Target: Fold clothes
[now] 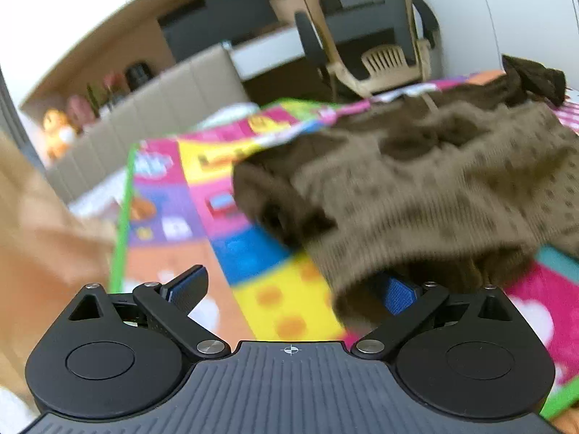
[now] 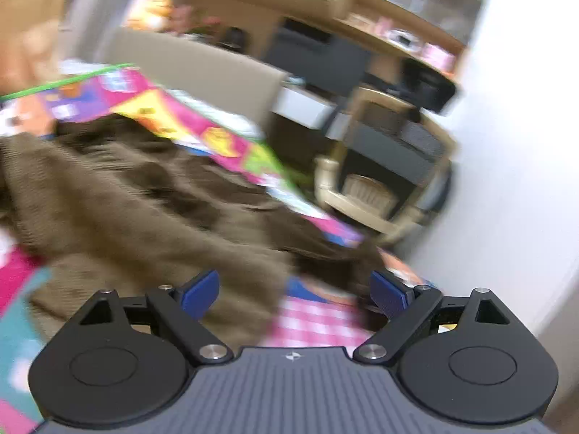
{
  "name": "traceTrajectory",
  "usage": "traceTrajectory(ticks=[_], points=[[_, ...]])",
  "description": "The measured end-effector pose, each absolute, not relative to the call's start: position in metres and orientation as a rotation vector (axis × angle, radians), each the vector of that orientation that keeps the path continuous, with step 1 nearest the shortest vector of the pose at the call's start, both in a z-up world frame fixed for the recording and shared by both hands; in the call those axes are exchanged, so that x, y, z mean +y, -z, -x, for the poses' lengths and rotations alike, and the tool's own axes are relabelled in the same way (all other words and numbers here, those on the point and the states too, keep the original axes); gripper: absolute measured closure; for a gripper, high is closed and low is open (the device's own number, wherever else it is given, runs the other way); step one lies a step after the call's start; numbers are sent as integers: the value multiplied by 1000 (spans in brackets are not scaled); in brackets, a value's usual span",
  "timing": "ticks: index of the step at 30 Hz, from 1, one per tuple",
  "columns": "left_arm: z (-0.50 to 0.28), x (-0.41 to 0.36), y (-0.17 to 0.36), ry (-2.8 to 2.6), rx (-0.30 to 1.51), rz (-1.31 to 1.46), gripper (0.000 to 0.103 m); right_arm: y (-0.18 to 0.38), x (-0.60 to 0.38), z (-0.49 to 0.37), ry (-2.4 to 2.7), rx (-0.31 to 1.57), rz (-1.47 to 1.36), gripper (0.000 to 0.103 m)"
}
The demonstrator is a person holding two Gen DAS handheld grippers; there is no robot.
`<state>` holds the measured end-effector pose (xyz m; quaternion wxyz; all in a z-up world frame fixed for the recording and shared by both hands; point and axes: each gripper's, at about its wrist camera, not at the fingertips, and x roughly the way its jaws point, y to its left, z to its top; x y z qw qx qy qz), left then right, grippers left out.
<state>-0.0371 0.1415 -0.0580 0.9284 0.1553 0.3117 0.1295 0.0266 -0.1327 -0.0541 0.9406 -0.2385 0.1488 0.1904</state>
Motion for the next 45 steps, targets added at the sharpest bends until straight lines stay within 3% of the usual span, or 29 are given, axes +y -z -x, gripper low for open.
traceTrajectory(ticks=[4, 10, 19, 33, 38, 40, 45], points=[[44, 143, 65, -276, 654, -305, 2, 60, -143, -17, -529, 381, 410, 11], [30, 147, 61, -312, 634, -322, 2, 89, -98, -1, -644, 461, 603, 11], [27, 136, 61, -261, 621, -313, 2, 90, -78, 4, -652, 442, 682, 6], [1, 98, 14, -199, 384, -388, 2, 60, -2, 16, -761, 150, 703, 6], [5, 96, 24, -192, 403, -384, 2, 76, 21, -6, -634, 99, 737, 10], [14, 100, 39, -198, 449, -397, 2, 82, 9, -11, -490, -11, 802, 11], [29, 123, 69, -283, 543, -428, 1, 52, -50, -3, -318, -60, 732, 8]])
